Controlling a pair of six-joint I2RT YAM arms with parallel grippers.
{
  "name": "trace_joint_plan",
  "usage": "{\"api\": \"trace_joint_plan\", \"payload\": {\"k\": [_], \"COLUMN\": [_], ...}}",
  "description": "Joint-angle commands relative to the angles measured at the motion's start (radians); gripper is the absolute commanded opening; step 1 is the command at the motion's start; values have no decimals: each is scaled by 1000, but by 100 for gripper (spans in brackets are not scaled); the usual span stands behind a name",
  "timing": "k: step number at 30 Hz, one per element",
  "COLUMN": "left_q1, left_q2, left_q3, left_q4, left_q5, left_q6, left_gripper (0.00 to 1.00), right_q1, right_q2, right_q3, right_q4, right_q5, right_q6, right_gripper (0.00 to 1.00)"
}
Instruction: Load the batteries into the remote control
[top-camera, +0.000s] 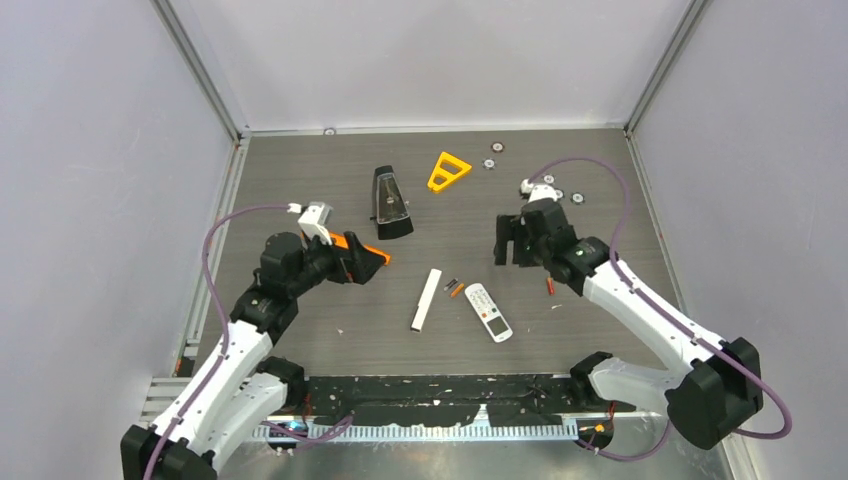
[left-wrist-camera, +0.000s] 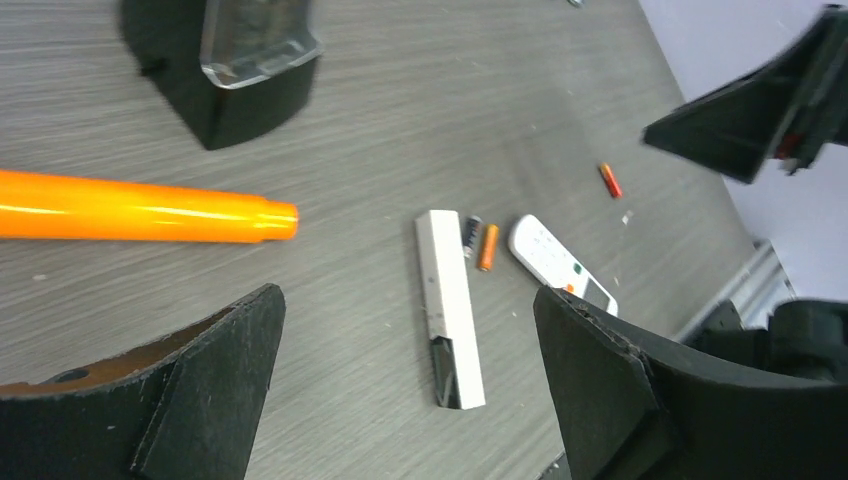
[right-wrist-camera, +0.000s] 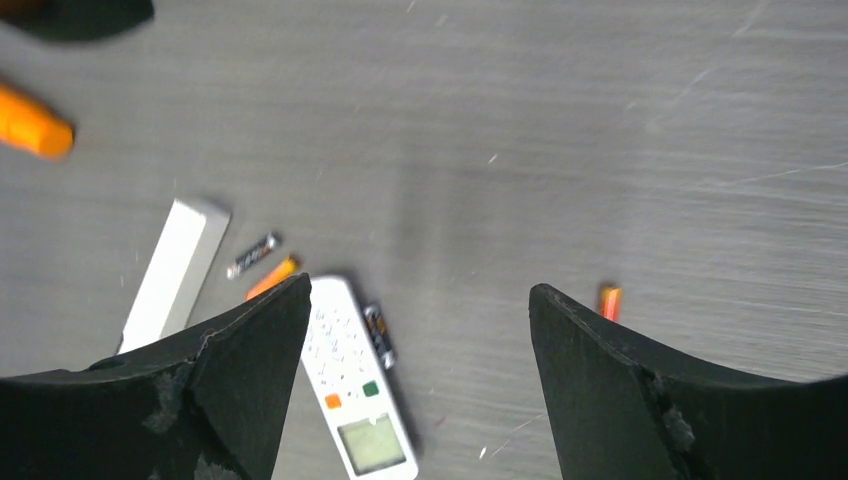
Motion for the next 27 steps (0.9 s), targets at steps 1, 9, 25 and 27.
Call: {"api": "trace_joint_plan", "payload": {"k": [1, 9, 25, 27], "left_q1": [-101, -149, -149, -148], "left_q2": [19, 54, 27, 26], "left_q3": [-25, -37, -20, -19], "left_q4": [112, 136, 104, 108], "left_q5": [11, -48, -98, -101], "left_q6": [-25, -46, -20, -15], "left_gripper": [97, 96, 97, 97], "right_q1": [112, 307, 385, 385], "right_q2": [-15, 107, 437, 456], "right_q3": [-63, -107, 5, 13], "right_q4": [8, 4, -44, -51], "right_q5": [-64, -100, 17, 51], "right_q6": [22, -53, -70, -45], "right_gripper": [86, 94, 89, 87]}}
